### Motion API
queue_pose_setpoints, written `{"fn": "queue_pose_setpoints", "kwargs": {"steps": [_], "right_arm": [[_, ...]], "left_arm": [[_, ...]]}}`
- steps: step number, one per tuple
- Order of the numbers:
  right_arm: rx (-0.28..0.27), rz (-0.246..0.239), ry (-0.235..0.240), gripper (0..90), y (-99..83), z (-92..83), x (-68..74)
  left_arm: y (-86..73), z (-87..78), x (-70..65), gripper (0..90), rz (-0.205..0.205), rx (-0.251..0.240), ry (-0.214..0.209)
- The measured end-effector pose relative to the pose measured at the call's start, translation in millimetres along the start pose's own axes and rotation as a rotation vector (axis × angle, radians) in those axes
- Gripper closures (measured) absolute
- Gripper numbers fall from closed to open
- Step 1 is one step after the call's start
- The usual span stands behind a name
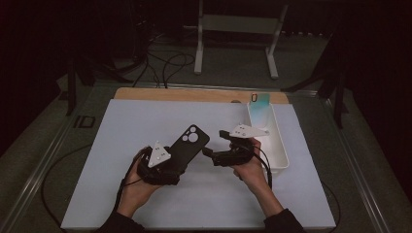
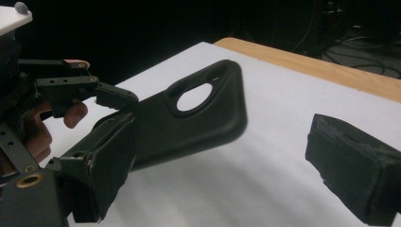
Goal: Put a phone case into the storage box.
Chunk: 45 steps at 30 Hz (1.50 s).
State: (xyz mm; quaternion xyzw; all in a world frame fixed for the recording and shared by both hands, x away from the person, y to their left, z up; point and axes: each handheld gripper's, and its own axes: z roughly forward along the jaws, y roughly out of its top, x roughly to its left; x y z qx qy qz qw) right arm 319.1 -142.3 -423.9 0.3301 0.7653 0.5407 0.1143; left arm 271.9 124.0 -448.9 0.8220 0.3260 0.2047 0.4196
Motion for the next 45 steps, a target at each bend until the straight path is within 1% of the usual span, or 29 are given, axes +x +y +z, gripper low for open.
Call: {"fn": "queue_pose_setpoints", "kwargs": {"steps": [1, 2, 6, 9, 12, 13, 15, 22, 23, 25, 26, 29, 33, 37, 43, 45], "right_arm": [[0.002, 0.003, 0.006, 9.3, 0.0, 0.9, 0.1], [0.005, 0.010, 0.013, 9.3, 0.0, 2.0, 0.4], [0.021, 0.039, 0.042, 9.6, 0.0, 6.8, 1.7], [0.028, 0.053, 0.056, 12.9, 0.0, 9.4, 3.6], [0.033, 0.062, 0.067, 14.0, 0.2, 11.5, 4.8], [0.040, 0.078, 0.079, 15.6, 0.4, 13.3, 5.4], [0.044, 0.095, 0.103, 18.0, 0.4, 14.4, 6.0], [0.064, 0.115, 0.136, 33.2, -0.4, 16.9, 7.4], [0.065, 0.125, 0.147, 36.6, -0.2, 17.7, 8.3], [0.066, 0.123, 0.155, 41.0, 0.3, 18.8, 10.4], [0.066, 0.123, 0.155, 41.0, 0.3, 18.8, 10.4], [0.067, 0.095, 0.158, 48.7, 1.5, 20.3, 15.0], [0.074, 0.090, 0.160, 56.7, 2.4, 21.8, 18.1], [0.077, 0.101, 0.167, 59.7, 2.3, 24.1, 20.1], [0.080, 0.103, 0.167, 64.0, 2.3, 26.7, 22.6], [0.082, 0.108, 0.176, 67.4, 2.4, 28.2, 24.0]], "left_arm": [[0.4, 0.1, -0.9, 16.0, -0.004, -0.007, -0.005], [1.0, -0.3, -1.4, 16.1, 0.003, -0.008, -0.008], [3.1, -0.7, -4.4, 16.1, 0.009, -0.019, -0.009], [4.5, -0.5, -6.0, 16.0, 0.013, -0.020, -0.011], [5.3, 0.3, -7.2, 16.0, 0.009, -0.025, -0.010], [5.9, 0.7, -7.6, 16.0, 0.011, -0.027, -0.011], [6.8, 1.3, -8.2, 16.0, 0.009, -0.028, -0.014], [7.8, 2.4, -9.5, 16.0, 0.003, -0.033, -0.020], [7.9, 3.6, -10.6, 15.9, 0.004, -0.030, -0.023], [8.1, 5.5, -12.4, 15.9, 0.014, -0.023, -0.019], [8.1, 5.5, -12.4, 15.9, 0.014, -0.023, -0.019], [7.9, 7.7, -13.5, 15.9, 0.005, -0.020, -0.019], [8.0, 7.3, -13.6, 15.8, 0.006, -0.021, -0.015], [8.2, 6.9, -13.7, 15.8, 0.010, -0.020, -0.007], [8.5, 6.9, -14.6, 15.8, 0.009, -0.020, -0.005], [8.6, 7.6, -15.0, 15.7, 0.011, -0.014, -0.005]]}}
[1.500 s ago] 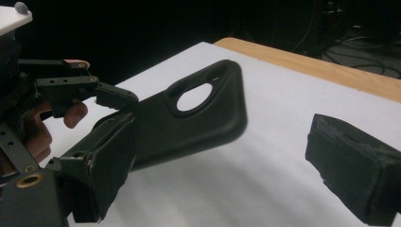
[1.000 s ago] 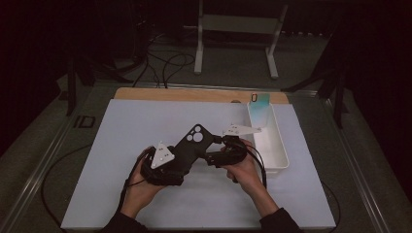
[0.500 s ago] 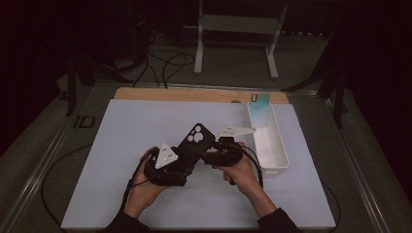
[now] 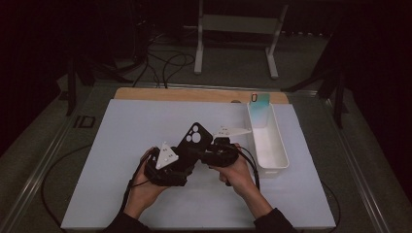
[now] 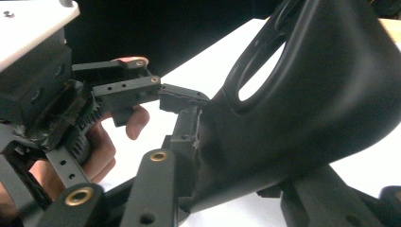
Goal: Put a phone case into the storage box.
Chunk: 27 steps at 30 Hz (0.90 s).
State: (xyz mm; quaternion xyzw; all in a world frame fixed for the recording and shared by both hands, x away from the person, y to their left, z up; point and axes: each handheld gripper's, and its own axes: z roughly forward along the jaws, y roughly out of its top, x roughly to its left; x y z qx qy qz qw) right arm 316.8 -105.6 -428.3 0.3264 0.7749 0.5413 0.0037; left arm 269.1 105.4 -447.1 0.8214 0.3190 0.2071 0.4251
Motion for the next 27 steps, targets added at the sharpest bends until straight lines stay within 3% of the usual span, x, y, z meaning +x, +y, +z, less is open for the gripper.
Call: {"fn": "queue_pose_setpoints", "kwargs": {"steps": [5, 11, 26, 27], "right_arm": [[0.000, 0.002, 0.004, 68.1, -0.1, 0.4, 0.4], [-0.007, 0.008, 0.032, 79.0, -0.6, 1.0, 2.5], [0.002, -0.028, 0.045, 81.4, -0.8, 3.2, 9.0], [-0.002, -0.024, 0.043, 85.7, -0.9, 2.7, 8.9]], "left_arm": [[-0.3, 0.5, -0.7, 15.7, 0.000, 0.002, 0.001], [-0.9, 2.6, -0.7, 14.8, 0.009, 0.029, 0.009], [-3.1, 5.6, -0.2, 13.5, -0.009, 0.030, -0.006], [-3.3, 5.3, 0.4, 14.8, -0.002, 0.034, -0.005]]}}
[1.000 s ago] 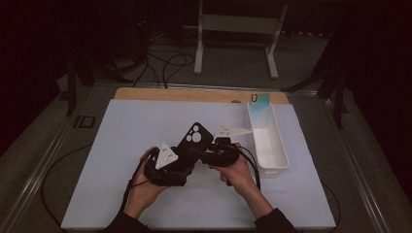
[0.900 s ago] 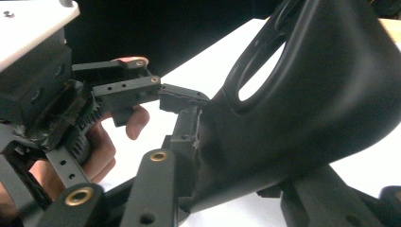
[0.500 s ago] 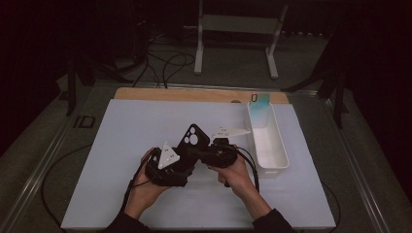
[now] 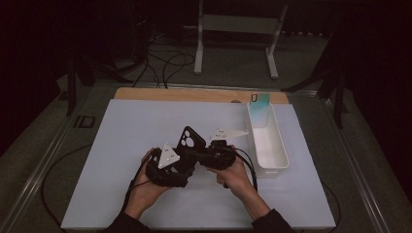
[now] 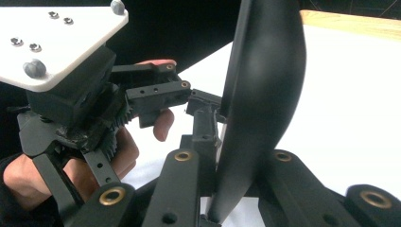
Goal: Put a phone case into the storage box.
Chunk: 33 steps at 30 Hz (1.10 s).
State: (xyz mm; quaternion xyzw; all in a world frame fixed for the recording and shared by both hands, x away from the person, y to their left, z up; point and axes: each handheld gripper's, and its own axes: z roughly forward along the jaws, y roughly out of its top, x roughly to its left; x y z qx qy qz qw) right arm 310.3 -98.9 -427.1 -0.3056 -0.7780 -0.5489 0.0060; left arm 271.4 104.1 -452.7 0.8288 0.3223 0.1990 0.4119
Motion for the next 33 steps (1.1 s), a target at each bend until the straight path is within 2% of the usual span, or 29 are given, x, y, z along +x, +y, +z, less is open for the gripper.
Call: {"fn": "queue_pose_setpoints", "kwargs": {"steps": [16, 22, 31, 33], "right_arm": [[-0.019, -0.018, -0.013, 85.6, 2.0, -12.1, -4.9], [-0.027, -0.031, -0.010, 85.6, 4.2, -21.6, -7.8], [-0.046, -0.045, 0.018, 85.6, 3.0, -35.3, -8.1], [-0.048, -0.048, 0.038, 85.6, 2.5, -38.8, -7.9]], "left_arm": [[-2.4, -10.8, 11.5, 15.5, -0.052, -0.050, -0.039], [-3.6, -12.8, 14.3, 15.4, -0.056, -0.058, -0.055], [-6.0, -11.6, 15.2, 15.2, -0.049, -0.056, -0.071], [-6.7, -11.6, 16.2, 15.0, -0.053, -0.066, -0.107]]}}
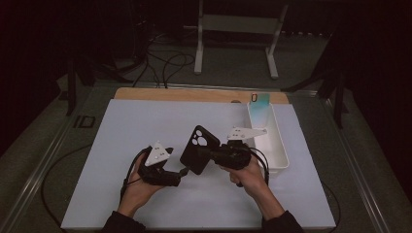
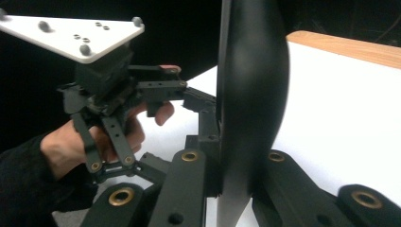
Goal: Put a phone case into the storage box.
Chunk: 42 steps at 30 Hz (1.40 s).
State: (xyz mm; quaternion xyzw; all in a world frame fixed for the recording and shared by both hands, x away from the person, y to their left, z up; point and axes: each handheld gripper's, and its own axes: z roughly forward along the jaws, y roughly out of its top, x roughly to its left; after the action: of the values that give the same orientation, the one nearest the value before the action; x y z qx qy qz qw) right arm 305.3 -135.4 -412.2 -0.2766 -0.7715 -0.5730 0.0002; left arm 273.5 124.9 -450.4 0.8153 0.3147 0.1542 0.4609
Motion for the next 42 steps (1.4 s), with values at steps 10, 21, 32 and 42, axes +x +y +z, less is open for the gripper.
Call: {"fn": "queue_pose_setpoints", "kwargs": {"steps": [10, 21, 32, 42], "right_arm": [[-0.001, -0.027, 0.088, 85.6, 0.7, -1.1, 6.9], [0.001, -0.077, 0.159, 85.6, 2.2, 2.1, 13.3], [0.015, -0.143, 0.083, 80.8, 5.4, -0.4, 12.2], [0.010, -0.153, 0.032, 62.9, 6.2, 0.5, 11.3]], "left_arm": [[-1.2, 5.0, -4.3, 9.7, 0.024, 0.018, -0.084], [-1.2, 1.9, -6.7, 27.9, 0.037, -0.009, -0.202], [-4.7, 4.3, -9.9, 52.9, 0.091, 0.018, -0.217], [-5.4, 6.0, -12.1, 72.4, 0.112, 0.032, -0.218]]}}
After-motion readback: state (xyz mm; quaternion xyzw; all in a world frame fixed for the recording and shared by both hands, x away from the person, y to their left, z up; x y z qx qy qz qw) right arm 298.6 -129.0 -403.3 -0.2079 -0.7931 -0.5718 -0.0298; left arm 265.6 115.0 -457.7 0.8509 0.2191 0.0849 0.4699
